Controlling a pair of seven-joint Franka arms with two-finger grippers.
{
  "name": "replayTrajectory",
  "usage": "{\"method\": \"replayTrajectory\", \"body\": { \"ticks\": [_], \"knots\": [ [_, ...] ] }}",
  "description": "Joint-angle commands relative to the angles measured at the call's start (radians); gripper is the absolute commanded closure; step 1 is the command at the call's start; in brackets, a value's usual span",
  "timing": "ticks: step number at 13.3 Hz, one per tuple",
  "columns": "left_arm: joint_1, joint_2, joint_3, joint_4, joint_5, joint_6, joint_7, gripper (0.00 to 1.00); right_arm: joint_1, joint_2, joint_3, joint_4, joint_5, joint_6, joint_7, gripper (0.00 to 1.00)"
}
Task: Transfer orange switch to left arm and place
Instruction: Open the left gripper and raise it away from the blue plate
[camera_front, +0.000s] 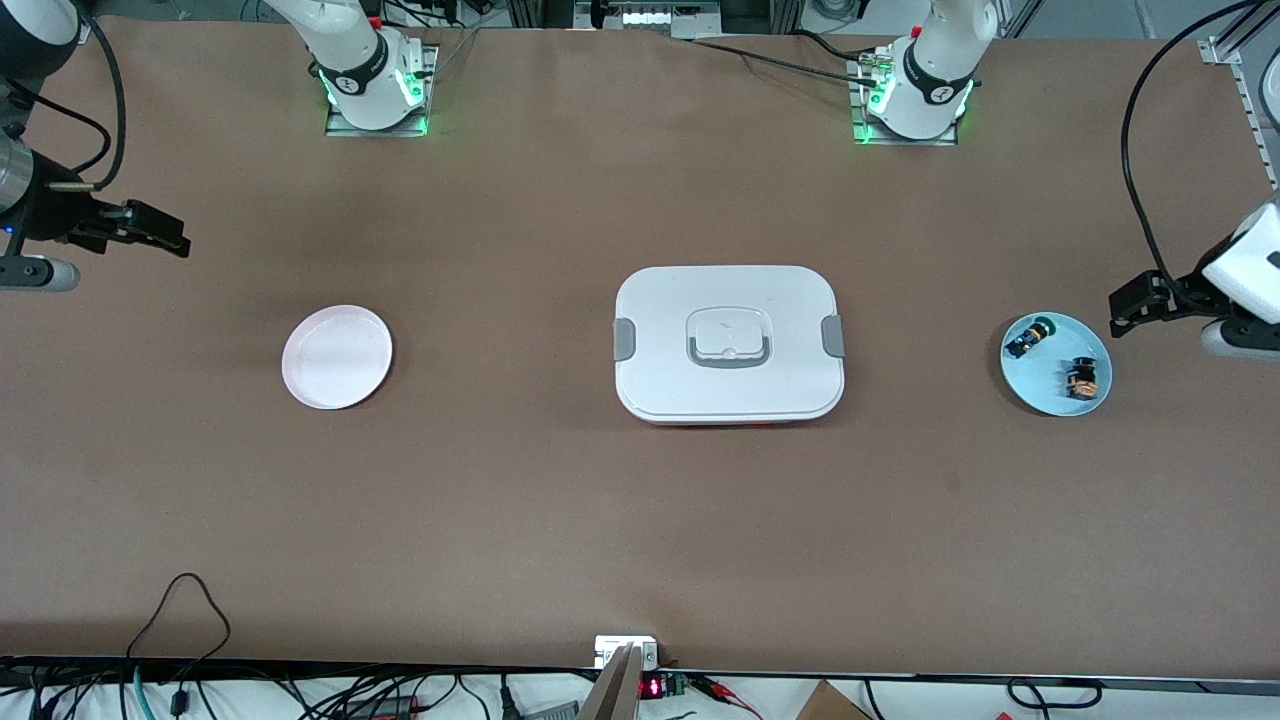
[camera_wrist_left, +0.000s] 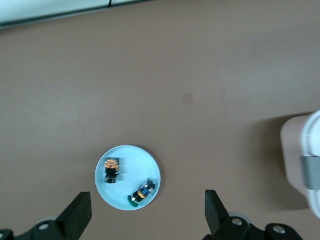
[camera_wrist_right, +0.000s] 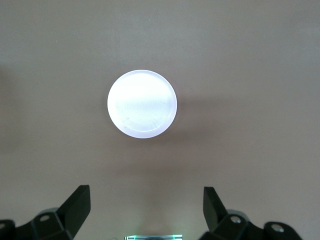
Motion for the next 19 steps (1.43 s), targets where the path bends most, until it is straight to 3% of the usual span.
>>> {"method": "replayTrajectory", "body": {
  "ticks": [1,5,9,19],
  "knots": [
    [-0.091,-0.054,0.066,0.008,-0.045,-0.123,-0.053,0.00,0.010,-0.042,-0.011,-0.037,0.009,0.015,-0.007,0.00],
    [-0.243,-0.107,0.267,-0.058,-0.123,-0.160,-0.107,0.00,0.011,-0.042,-0.011,-0.023,0.003,0.010,0.000,0.00],
    [-0.283,-0.176,0.281,-0.133,-0.111,-0.162,-0.128,0.00,0.011,-0.025,-0.010,0.010,0.000,0.009,-0.019,0.00],
    [-0.278,-0.160,0.265,-0.099,-0.107,-0.198,-0.182,0.00,0.039,-0.021,0.002,0.012,-0.003,0.006,-0.017,0.00]
  ]
}}
